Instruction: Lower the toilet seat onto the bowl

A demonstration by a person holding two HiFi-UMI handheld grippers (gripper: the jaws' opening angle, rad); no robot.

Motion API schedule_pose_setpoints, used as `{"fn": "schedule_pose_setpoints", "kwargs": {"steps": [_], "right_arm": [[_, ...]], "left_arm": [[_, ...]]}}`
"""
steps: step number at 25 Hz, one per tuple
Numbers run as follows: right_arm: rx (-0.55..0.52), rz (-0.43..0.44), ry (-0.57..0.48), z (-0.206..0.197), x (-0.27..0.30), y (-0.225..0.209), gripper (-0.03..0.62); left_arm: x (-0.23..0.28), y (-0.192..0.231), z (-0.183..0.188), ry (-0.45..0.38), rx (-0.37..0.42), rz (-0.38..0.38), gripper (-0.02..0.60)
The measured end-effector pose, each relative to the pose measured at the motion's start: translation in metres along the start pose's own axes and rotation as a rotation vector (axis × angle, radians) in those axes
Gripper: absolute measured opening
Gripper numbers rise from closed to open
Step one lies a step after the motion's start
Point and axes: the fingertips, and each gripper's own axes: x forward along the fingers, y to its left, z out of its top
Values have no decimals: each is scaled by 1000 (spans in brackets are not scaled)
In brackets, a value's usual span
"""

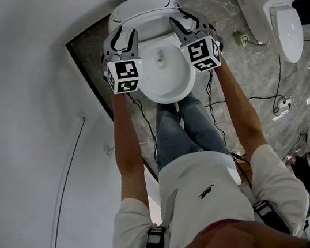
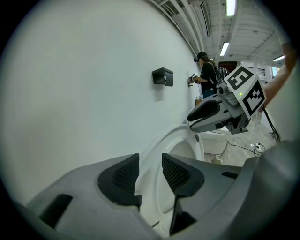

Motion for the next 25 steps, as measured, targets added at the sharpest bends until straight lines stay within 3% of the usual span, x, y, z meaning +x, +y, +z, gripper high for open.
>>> {"fn": "schedule_pose_setpoints", "kwargs": {"steps": [13, 19, 25], "right_arm": [[-31, 1, 15, -10, 15, 3, 155], [-33, -77, 17, -13, 3, -1, 77], [-25, -111, 26, -14, -6, 4, 77]], "left_arm": [[5, 6, -4, 10, 13, 17, 158], [4, 5, -7, 14, 8, 12, 158], [0, -3, -8, 8, 18, 0, 156]]}}
